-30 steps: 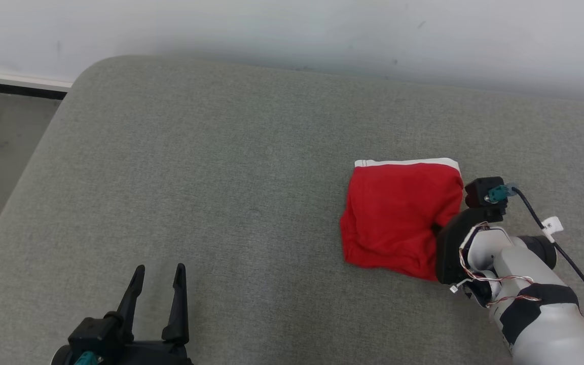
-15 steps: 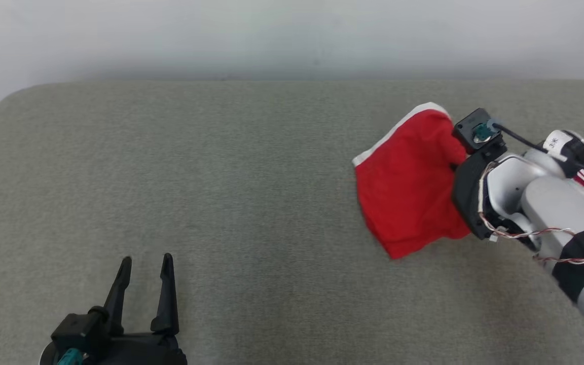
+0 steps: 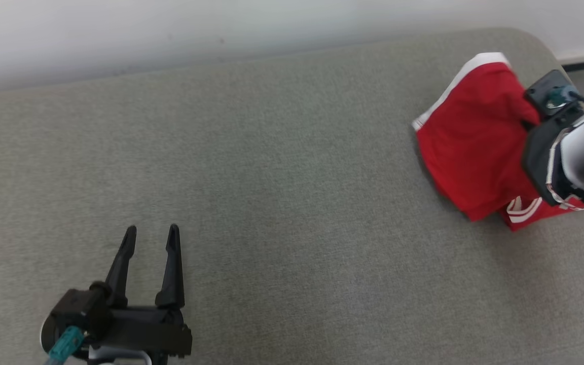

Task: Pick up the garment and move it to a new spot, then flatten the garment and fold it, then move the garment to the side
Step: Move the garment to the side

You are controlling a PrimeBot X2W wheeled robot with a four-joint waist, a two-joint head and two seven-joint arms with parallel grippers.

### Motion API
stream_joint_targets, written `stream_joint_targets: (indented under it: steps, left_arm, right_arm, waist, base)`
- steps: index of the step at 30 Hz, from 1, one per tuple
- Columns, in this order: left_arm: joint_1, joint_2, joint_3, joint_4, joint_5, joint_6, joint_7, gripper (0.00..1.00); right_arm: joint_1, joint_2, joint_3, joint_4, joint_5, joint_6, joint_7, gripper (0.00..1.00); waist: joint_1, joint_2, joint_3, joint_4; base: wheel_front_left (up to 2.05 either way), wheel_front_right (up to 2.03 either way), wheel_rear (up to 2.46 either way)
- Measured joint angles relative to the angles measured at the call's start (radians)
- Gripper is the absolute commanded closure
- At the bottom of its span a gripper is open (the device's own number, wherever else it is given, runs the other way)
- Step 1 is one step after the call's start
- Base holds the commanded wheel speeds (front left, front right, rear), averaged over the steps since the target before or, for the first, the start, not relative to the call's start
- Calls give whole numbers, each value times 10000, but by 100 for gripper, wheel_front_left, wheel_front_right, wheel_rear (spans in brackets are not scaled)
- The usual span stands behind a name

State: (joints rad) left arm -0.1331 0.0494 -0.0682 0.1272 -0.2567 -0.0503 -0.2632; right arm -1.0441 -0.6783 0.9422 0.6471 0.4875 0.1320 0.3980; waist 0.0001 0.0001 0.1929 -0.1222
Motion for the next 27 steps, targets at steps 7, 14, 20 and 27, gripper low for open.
stream_joint_targets:
  steps: [7,14,20,27]
  left_arm:
    - [-673,-2,-167,-130,426,-307,0,0]
    - [-1056,-2,-217,-153,732,-552,-2,0]
    - [-1180,-4,-130,-205,911,-642,-2,0]
    - [-1041,-2,75,-207,821,-608,-2,0]
  right_arm:
    - [-2,36,-1421,2077,-199,0,-1162,100]
    - [-6,115,-3141,4161,-1365,0,-2422,63]
    - [-116,387,-4449,5559,-2428,0,-4042,0]
    - [-128,1133,-5265,5831,-3753,0,-5706,0]
  waist:
    - [0,0,798,-408]
    - [1,1,1416,-307]
    - [0,1,1656,8]
    - [-1,0,1226,110]
  base:
    - [0,0,0]
    - [0,0,0]
    - [0,0,0]
    - [0,0,0]
